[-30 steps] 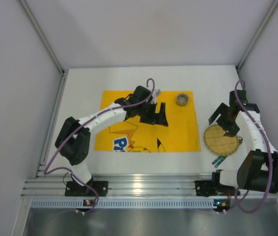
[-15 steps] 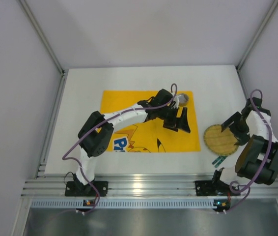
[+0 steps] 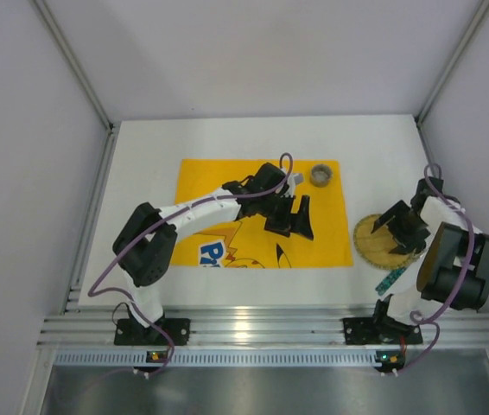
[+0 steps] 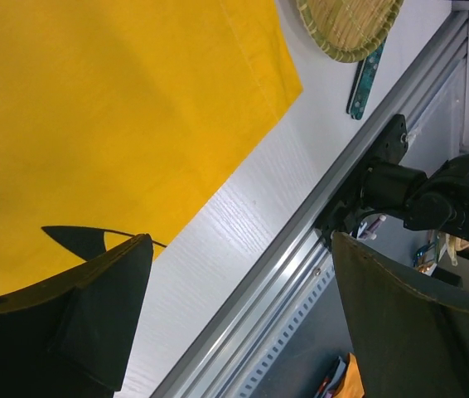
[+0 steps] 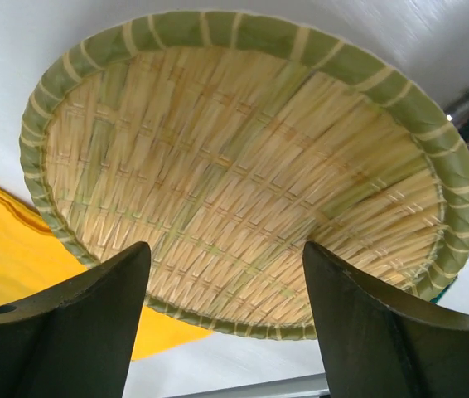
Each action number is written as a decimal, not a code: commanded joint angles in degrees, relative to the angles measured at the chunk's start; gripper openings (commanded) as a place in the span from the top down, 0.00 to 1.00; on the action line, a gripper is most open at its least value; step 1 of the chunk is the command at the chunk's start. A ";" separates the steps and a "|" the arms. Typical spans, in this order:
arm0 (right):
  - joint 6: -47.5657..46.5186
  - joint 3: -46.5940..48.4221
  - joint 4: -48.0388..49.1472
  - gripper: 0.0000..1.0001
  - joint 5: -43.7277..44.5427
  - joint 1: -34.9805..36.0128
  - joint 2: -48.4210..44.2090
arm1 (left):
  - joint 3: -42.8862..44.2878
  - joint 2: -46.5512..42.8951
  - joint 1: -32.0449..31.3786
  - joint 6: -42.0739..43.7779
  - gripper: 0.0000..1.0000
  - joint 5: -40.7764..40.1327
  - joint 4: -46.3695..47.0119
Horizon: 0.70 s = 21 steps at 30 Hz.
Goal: Set the dinner table for one person
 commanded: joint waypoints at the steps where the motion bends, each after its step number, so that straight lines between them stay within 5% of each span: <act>1: 0.86 0.57 8.55 0.25 0.90 2.29 6.17 | -0.35 -4.21 0.49 1.30 0.06 -2.73 -1.99; 13: 4.99 30.88 8.48 0.28 -4.28 9.42 26.30 | -1.92 -8.26 0.93 2.97 0.06 -8.36 -7.45; 21: 4.73 34.17 5.31 0.26 -3.94 8.02 17.62 | -1.66 -8.08 1.01 2.97 0.06 -8.18 -7.10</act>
